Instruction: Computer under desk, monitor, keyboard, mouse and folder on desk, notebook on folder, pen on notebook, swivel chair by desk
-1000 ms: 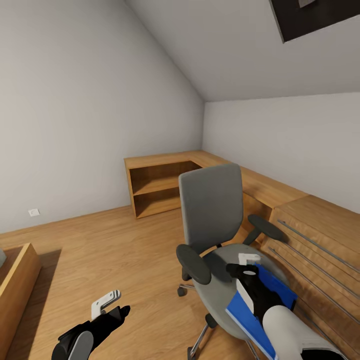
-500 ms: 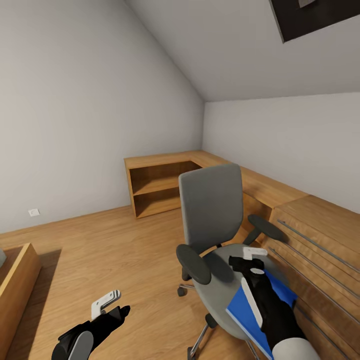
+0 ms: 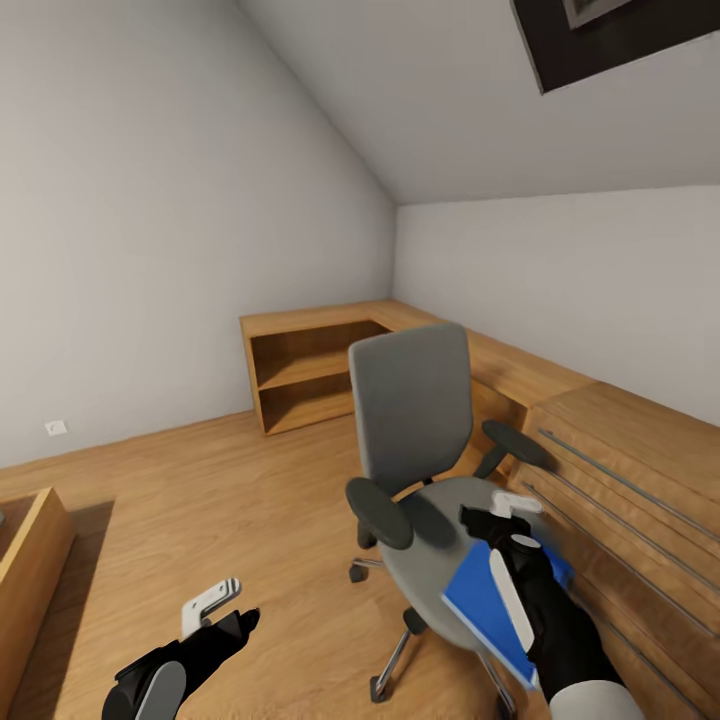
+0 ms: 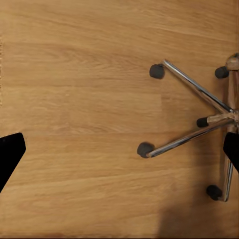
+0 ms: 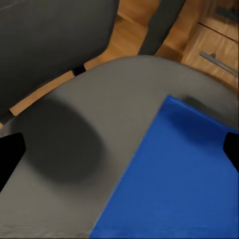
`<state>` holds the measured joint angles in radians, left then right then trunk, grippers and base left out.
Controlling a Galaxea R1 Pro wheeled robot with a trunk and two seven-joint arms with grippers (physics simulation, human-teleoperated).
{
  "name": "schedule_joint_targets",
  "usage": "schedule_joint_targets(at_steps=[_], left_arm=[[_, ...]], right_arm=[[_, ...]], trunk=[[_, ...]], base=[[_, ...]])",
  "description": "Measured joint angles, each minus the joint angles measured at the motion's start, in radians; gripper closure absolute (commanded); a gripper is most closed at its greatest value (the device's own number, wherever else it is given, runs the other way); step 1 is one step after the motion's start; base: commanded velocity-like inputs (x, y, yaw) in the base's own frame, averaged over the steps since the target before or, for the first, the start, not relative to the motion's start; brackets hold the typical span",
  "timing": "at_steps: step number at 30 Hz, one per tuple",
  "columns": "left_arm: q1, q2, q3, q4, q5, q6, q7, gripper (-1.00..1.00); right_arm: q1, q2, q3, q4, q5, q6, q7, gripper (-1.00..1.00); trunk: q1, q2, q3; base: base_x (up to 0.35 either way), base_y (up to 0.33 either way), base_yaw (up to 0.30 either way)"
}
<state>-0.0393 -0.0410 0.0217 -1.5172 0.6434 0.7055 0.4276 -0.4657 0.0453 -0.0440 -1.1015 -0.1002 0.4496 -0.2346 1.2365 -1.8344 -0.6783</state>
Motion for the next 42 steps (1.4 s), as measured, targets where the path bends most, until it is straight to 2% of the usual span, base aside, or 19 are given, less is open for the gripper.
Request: schedule_joint_targets(at_steps=[19, 26, 29, 32, 35, 37, 38, 40, 41, 42], left_arm=[[0.0, 0.005, 0.001, 0.0, 0.001, 0.001, 0.0, -1.0], [0.0, 0.005, 0.004, -0.017, 0.0, 0.001, 0.007, -1.0], [0.0, 0.004, 0.005, -0.039, -0.001, 0.003, 0.009, -1.0], [0.0, 0.004, 0.006, -0.053, -0.001, 0.003, 0.01, -1.0], [0.0, 0.003, 0.006, -0.056, 0.0, 0.003, 0.01, -1.0], [0.0, 0.003, 0.009, -0.057, 0.0, 0.003, 0.01, -1.0], [0.0, 0.003, 0.01, -0.057, 0.0, 0.003, 0.01, -1.0], [0.0, 0.003, 0.011, -0.057, 0.001, 0.003, 0.011, -1.0], [0.0, 0.003, 0.012, -0.057, 0.001, 0.003, 0.011, -1.0], [0.0, 0.003, 0.012, -0.057, 0.001, 0.003, 0.011, -1.0]], right_arm=[[0.0, -0.001, -0.01, -0.002, -0.014, 0.001, 0.0, -1.0], [0.0, -0.003, -0.015, 0.001, -0.026, 0.01, 0.003, -1.0], [0.0, -0.005, -0.036, 0.002, -0.075, 0.029, 0.006, -1.0], [0.0, -0.02, -0.088, 0.003, -0.196, 0.068, 0.009, -1.0], [0.0, -0.038, -0.114, 0.003, -0.264, 0.082, 0.011, -1.0], [0.0, -0.067, -0.139, 0.006, -0.365, 0.096, 0.013, -1.0], [0.0, -0.075, -0.142, 0.008, -0.395, 0.1, 0.013, -1.0], [0.0, -0.112, -0.15, 0.025, -0.518, 0.111, 0.019, -1.0], [0.0, -0.123, -0.151, 0.033, -0.553, 0.112, 0.024, -1.0], [0.0, -0.146, -0.153, 0.051, -0.619, 0.117, 0.041, -1.0]], trunk=[[0.0, 0.0, 0.0], [0.0, 0.0, 0.001], [-0.001, 0.0, 0.003], [0.007, -0.014, -0.001], [0.018, -0.035, -0.008], [0.026, -0.049, -0.013], [0.03, -0.056, -0.015], [0.038, -0.07, -0.021], [0.041, -0.077, -0.024], [0.045, -0.084, -0.027]], base=[[-0.329, 0.021, -0.006], [-0.108, -0.003, -0.066], [-0.022, -0.001, -0.181], [-0.007, 0.0, -0.211], [-0.003, 0.0, -0.222], [-0.001, 0.0, -0.236], [-0.001, 0.0, -0.244], [0.0, 0.0, -0.248], [0.0, 0.0, -0.251], [0.0, 0.0, -0.251]])
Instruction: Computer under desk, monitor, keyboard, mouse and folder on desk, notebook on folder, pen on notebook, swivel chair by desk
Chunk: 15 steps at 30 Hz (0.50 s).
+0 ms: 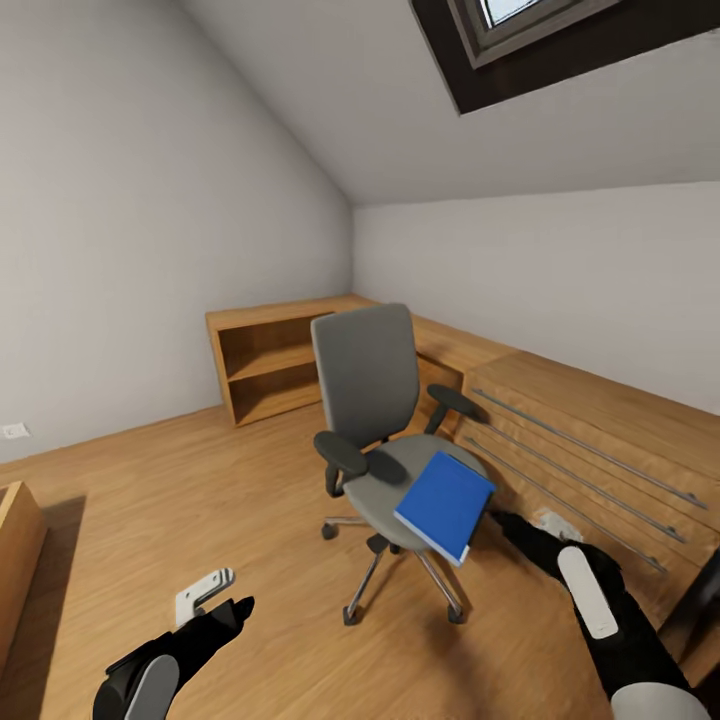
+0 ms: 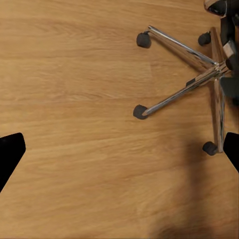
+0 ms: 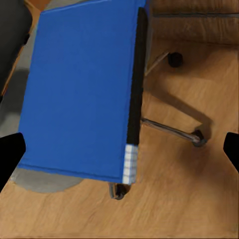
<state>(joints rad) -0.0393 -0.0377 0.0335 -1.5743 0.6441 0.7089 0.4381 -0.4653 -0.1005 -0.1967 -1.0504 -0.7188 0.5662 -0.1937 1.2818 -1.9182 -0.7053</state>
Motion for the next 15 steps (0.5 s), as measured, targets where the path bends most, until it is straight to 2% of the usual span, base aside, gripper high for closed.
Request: schedule_joint_targets(at_steps=[1, 2, 3, 5, 6, 7, 9, 15], left_arm=[[0.0, 0.0, 0.0, 0.0, 0.0, 0.0, 0.0, -1.0], [0.0, 0.0, 0.001, 0.0, 0.0, 0.0, 0.0, -1.0], [0.0, 0.0, 0.001, 0.0, 0.0, 0.0, 0.0, -1.0], [0.0, 0.0, 0.002, 0.0, 0.0, 0.001, 0.0, -1.0], [0.0, 0.001, 0.002, 0.0, 0.0, 0.001, 0.0, -1.0], [0.0, 0.001, 0.003, 0.0, 0.0, 0.001, 0.0, -1.0], [0.0, 0.0, 0.004, 0.0, 0.0, 0.001, 0.0, -1.0], [0.0, 0.0, 0.008, 0.001, 0.0, 0.001, 0.0, -1.0]], right_arm=[[0.001, -0.013, 0.0, 0.01, -0.035, 0.003, 0.012, -1.0], [0.002, -0.039, -0.001, 0.03, -0.097, 0.014, 0.042, -1.0], [0.003, -0.054, -0.001, 0.04, -0.127, 0.022, 0.06, -1.0], [0.005, -0.101, -0.001, 0.071, -0.219, 0.066, 0.136, -1.0], [0.006, -0.115, -0.001, 0.084, -0.251, 0.09, 0.172, -1.0], [0.006, -0.121, -0.001, 0.09, -0.264, 0.102, 0.19, -1.0], [0.007, -0.135, 0.0, 0.116, -0.295, 0.134, 0.269, -1.0], [0.007, -0.141, -0.007, 0.175, -0.312, 0.152, 0.36, -1.0]], trunk=[[0.004, -0.007, -0.003], [0.008, -0.014, -0.006], [0.011, -0.021, -0.009], [0.019, -0.035, -0.015], [0.023, -0.042, -0.018], [0.027, -0.049, -0.021], [0.035, -0.063, -0.028], [0.058, -0.105, -0.046]], base=[[0.0, 0.0, -0.252], [0.0, 0.0, -0.251], [0.0, 0.0, -0.202], [0.0, 0.0, -0.106], [0.0, 0.0, -0.066], [0.0, 0.0, -0.042], [0.0, 0.0, -0.018], [0.0, 0.0, -0.004]])
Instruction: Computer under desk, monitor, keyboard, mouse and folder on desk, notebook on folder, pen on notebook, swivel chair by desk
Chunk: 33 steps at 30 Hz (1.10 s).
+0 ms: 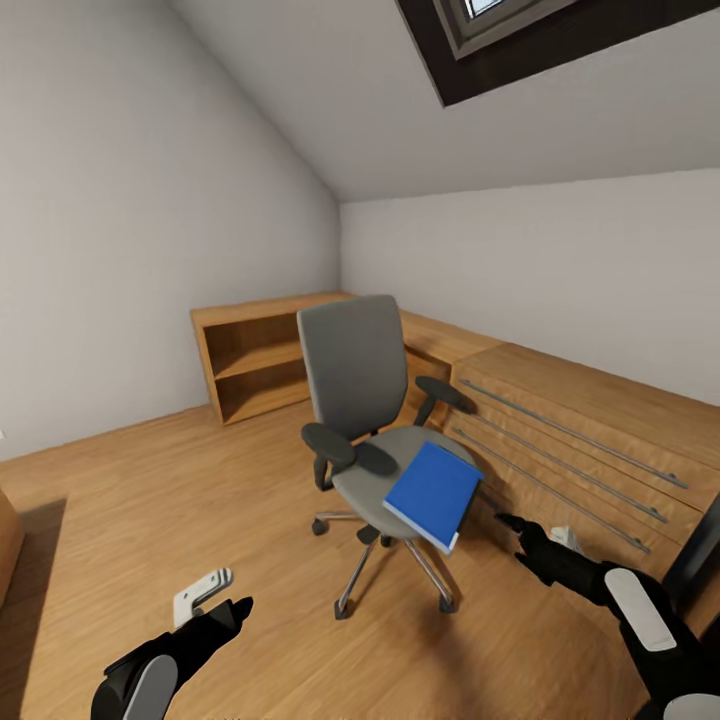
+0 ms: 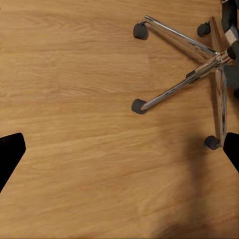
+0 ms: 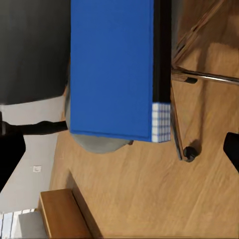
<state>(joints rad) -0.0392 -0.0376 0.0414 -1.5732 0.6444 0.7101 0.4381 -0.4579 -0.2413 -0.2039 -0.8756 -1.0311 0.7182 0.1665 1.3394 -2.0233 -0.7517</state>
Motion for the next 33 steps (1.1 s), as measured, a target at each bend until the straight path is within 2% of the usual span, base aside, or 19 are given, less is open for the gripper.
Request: schedule_joint_targets(at_steps=[4, 8, 12, 15, 17, 19, 24, 27, 29, 33], left_arm=[[0.0, -0.001, -0.001, 0.003, -0.001, -0.001, 0.001, -1.0], [0.0, -0.001, -0.001, 0.004, -0.001, -0.001, 0.001, -1.0], [0.0, -0.001, -0.001, 0.004, -0.002, -0.001, 0.002, -1.0], [0.0, -0.002, -0.001, 0.004, -0.001, -0.001, 0.002, -1.0], [0.0, -0.003, -0.003, 0.005, -0.001, -0.002, 0.002, -1.0], [0.0, -0.004, -0.004, 0.005, 0.0, 0.0, 0.002, -1.0], [0.0, -0.003, -0.004, 0.005, 0.0, 0.001, 0.002, -1.0], [0.0, -0.004, -0.004, 0.005, 0.001, 0.002, 0.002, -1.0], [0.0, -0.005, -0.005, 0.005, 0.002, 0.002, 0.002, -1.0], [0.0, -0.004, -0.005, 0.005, 0.0, 0.002, 0.002, -1.0]], right_arm=[[-0.001, 0.002, -0.087, 0.004, -0.056, 0.034, 0.032, -1.0], [-0.004, 0.004, -0.109, 0.0, -0.067, -0.027, 0.032, -1.0], [-0.005, 0.011, -0.114, 0.008, -0.069, -0.101, 0.039, -1.0], [-0.005, 0.033, -0.114, 0.038, -0.067, -0.139, 0.042, -1.0], [-0.005, 0.06, -0.114, 0.07, -0.063, -0.155, 0.044, -1.0], [-0.004, 0.078, -0.112, 0.096, -0.064, -0.159, 0.047, -1.0], [-0.003, 0.08, -0.112, 0.097, -0.063, -0.159, 0.053, -1.0], [-0.003, 0.093, -0.108, 0.103, -0.06, -0.164, 0.057, -1.0], [-0.003, 0.114, -0.106, 0.103, -0.059, -0.163, 0.058, -1.0], [-0.002, 0.121, -0.104, 0.102, -0.051, -0.163, 0.058, -1.0]], trunk=[[0.015, -0.028, -0.013], [0.031, -0.056, -0.025], [0.046, -0.084, -0.038], [0.058, -0.105, -0.047], [0.065, -0.119, -0.053], [0.073, -0.133, -0.06], [0.092, -0.168, -0.075], [0.104, -0.189, -0.085], [0.111, -0.203, -0.091], [0.127, -0.231, -0.103]], base=[[0.0, 0.0, 0.0], [0.0, 0.0, 0.0], [0.0, 0.0, 0.0], [0.0, 0.0, 0.0], [0.0, 0.0, 0.0], [0.0, 0.0, 0.0], [0.0, 0.0, 0.0], [0.0, 0.0, 0.0], [0.0, 0.0, 0.0], [0.0, 0.0, 0.0]])
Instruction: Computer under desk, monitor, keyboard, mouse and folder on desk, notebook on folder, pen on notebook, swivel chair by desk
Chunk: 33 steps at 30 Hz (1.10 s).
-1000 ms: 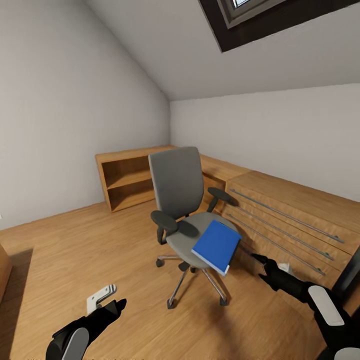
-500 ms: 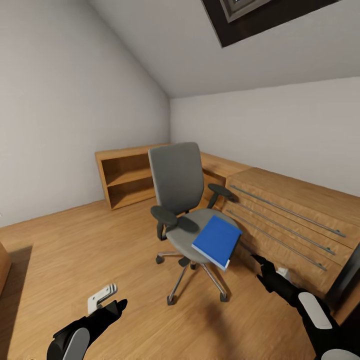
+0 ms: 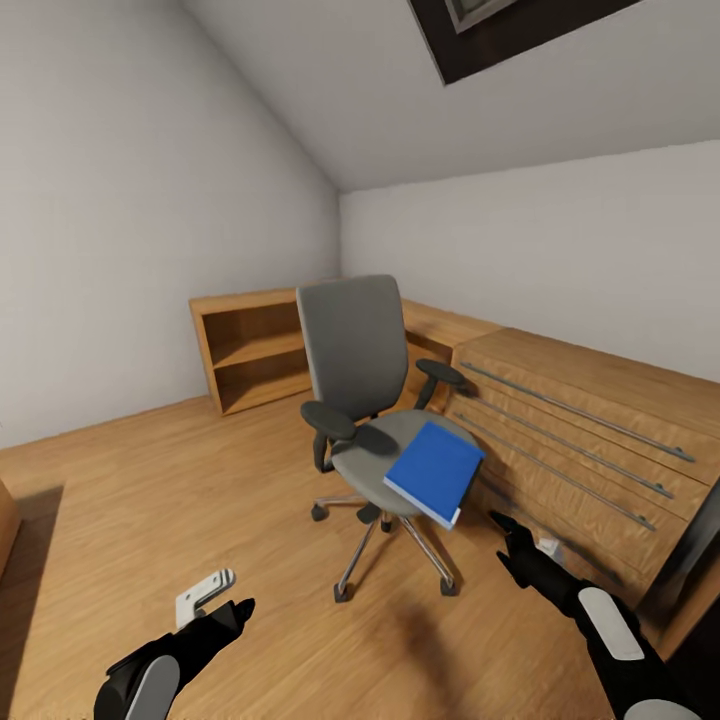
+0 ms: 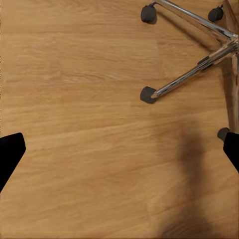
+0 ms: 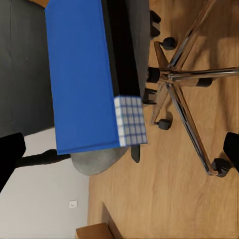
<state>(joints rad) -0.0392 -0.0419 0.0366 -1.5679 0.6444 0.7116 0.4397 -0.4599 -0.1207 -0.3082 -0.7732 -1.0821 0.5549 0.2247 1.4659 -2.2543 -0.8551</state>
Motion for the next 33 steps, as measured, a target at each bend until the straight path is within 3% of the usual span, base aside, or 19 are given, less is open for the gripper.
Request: schedule_joint_targets(at_steps=[1, 5, 18, 23, 24, 33], left_arm=[[0.0, 0.002, 0.0, 0.0, -0.001, 0.0, 0.0, -1.0], [0.0, 0.003, 0.001, 0.0, -0.001, 0.0, 0.0, -1.0], [0.0, 0.004, 0.002, -0.041, 0.001, 0.007, -0.004, -1.0], [0.0, 0.004, 0.0, -0.048, 0.001, 0.009, -0.007, -1.0], [0.0, 0.004, -0.002, -0.049, 0.002, 0.009, -0.007, -1.0], [0.0, 0.005, -0.002, -0.047, 0.0, 0.011, -0.006, -1.0]], right_arm=[[0.0, 0.002, 0.007, -0.001, 0.041, 0.001, 0.001, -1.0], [0.0, 0.0, 0.008, -0.003, 0.067, 0.001, 0.018, -1.0], [0.0, 0.0, 0.009, -0.004, 0.071, 0.003, 0.098, -1.0], [0.0, -0.001, 0.008, -0.003, 0.07, 0.004, 0.186, -1.0], [-0.001, -0.002, 0.008, -0.002, 0.07, 0.004, 0.233, -1.0], [0.0, -0.001, 0.007, 0.001, 0.071, 0.004, 0.259, -1.0]], trunk=[[0.004, -0.007, -0.003], [0.019, -0.035, -0.016], [0.069, -0.126, -0.056], [0.088, -0.161, -0.072], [0.088, -0.161, -0.072], [0.088, -0.161, -0.072]], base=[[0.0, 0.0, 0.0], [0.0, 0.0, 0.0], [0.0, 0.0, 0.0], [0.0, 0.0, 0.0], [0.0, 0.0, 0.0], [0.001, 0.0, 0.0]])
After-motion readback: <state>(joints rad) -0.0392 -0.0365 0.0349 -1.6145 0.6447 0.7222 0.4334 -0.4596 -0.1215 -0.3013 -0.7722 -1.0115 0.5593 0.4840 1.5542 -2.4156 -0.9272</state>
